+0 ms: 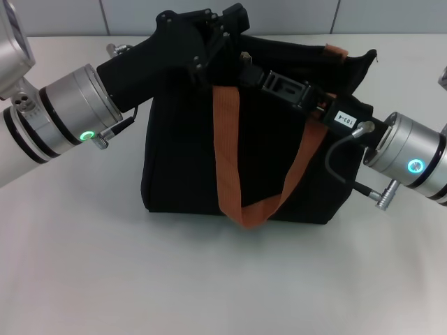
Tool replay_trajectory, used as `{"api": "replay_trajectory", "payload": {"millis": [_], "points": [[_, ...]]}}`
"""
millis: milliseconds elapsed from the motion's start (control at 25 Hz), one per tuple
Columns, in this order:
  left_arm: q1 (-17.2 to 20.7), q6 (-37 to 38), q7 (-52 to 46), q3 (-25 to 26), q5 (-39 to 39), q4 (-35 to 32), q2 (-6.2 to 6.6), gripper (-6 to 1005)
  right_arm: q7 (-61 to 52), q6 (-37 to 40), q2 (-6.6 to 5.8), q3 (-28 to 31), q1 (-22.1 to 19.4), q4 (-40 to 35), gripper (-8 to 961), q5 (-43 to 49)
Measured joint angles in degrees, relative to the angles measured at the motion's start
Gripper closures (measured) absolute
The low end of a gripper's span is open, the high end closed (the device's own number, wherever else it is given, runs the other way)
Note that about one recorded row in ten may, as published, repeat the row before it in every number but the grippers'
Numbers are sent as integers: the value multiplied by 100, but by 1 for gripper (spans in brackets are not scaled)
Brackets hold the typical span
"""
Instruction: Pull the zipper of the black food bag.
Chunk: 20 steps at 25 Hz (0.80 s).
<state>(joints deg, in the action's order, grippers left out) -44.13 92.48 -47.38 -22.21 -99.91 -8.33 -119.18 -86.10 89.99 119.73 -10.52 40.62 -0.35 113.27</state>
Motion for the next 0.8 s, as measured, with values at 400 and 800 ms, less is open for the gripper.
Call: {"api": "replay_trajectory", "payload": {"millis": [400,800], "points": [[40,17,4,13,-2,8,0,937,15,-134,-4,-33,0,-20,942,-5],[215,39,161,95,51,17,2,924,-53,-221,-37,50,-288,-143,955,-14]]}}
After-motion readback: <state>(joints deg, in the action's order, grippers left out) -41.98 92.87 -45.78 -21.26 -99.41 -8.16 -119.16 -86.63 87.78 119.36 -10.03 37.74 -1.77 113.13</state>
